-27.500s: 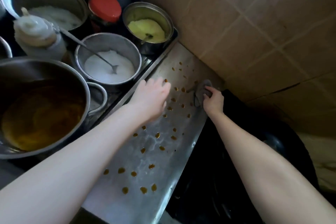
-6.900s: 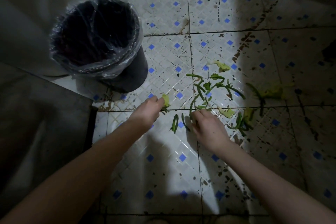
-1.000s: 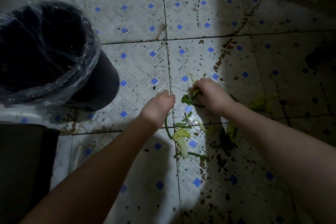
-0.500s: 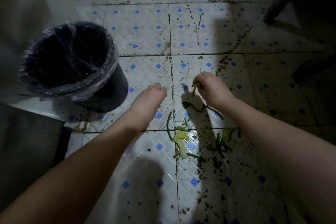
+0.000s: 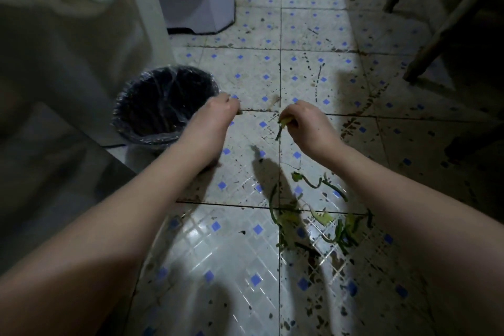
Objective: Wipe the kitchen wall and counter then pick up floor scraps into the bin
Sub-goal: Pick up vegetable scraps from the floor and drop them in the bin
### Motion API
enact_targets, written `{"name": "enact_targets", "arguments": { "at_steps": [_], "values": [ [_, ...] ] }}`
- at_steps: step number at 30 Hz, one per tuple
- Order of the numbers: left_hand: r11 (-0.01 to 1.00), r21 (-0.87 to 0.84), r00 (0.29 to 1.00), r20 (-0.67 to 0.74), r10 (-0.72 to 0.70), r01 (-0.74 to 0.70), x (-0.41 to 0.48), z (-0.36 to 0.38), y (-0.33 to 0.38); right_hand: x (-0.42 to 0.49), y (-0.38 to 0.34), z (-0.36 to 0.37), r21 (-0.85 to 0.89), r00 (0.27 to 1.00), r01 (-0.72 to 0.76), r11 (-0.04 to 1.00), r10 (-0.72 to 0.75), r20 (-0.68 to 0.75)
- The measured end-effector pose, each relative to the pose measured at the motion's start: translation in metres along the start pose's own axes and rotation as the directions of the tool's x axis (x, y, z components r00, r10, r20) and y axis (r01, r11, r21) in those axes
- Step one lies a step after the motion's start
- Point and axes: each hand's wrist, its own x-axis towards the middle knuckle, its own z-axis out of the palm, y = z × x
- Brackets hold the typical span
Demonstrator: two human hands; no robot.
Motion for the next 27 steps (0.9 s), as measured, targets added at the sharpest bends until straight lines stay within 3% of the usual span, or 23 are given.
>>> {"name": "enact_targets", "arguments": {
  "at_steps": [9, 14, 23, 27],
  "values": [
    [0.976, 0.121, 0.983, -0.038, -0.179, 0.182, -0.032, -0.028, -0.046, 0.050, -0.059, -0.008, 0.048, 0.990, 0.060, 0.997, -0.053, -0.132],
    [0.952, 0.207, 0.973, -0.010, -0.230, 0.227, -0.043, -0.024, -0.062, 0.067, -0.099, 0.001, 0.092, 0.981, 0.147, 0.985, -0.133, -0.138],
    [0.875, 0.379, 0.948, -0.018, -0.318, 0.301, -0.070, -0.028, -0.077, 0.084, -0.142, 0.034, 0.117, 0.979, 0.199, 0.973, -0.192, -0.065],
    [0.872, 0.368, 0.943, -0.043, -0.329, 0.321, -0.073, -0.034, -0.078, 0.089, -0.143, 0.051, 0.051, 0.982, 0.169, 0.984, -0.173, 0.080]
  ]
}}
